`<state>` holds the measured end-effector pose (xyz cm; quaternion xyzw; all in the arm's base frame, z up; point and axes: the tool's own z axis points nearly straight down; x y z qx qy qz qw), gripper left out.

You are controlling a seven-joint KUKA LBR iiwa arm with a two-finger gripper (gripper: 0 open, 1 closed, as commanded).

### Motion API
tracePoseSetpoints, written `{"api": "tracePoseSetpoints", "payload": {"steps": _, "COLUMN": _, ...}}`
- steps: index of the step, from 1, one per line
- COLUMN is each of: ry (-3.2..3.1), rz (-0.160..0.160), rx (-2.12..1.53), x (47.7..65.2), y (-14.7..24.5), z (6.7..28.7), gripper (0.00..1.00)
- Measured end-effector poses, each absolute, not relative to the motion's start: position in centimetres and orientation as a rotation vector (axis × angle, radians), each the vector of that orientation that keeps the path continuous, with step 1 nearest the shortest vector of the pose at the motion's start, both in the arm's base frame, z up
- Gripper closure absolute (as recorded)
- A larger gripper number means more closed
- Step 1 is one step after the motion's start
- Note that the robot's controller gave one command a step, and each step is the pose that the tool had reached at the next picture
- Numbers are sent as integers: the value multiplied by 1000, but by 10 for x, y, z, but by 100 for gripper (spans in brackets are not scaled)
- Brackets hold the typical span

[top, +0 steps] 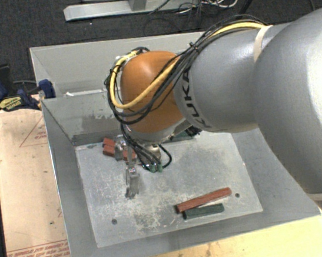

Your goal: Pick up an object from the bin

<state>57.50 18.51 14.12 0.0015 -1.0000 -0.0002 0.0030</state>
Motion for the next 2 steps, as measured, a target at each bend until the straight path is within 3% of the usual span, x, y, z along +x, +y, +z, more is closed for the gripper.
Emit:
{"api": "tracePoseSetpoints", "payload": {"steps": 1, "ry": -3144, "rz": -3, "rx": 131, "x": 642, "y": 195, "z": 70, "gripper": 0}}
{"api": "tracePoseSetpoints", "payload": {"steps": 2, "ry": -3145, "rz": 0, "rx": -47, "x": 633, "y": 111, "z": 71, "gripper": 0}}
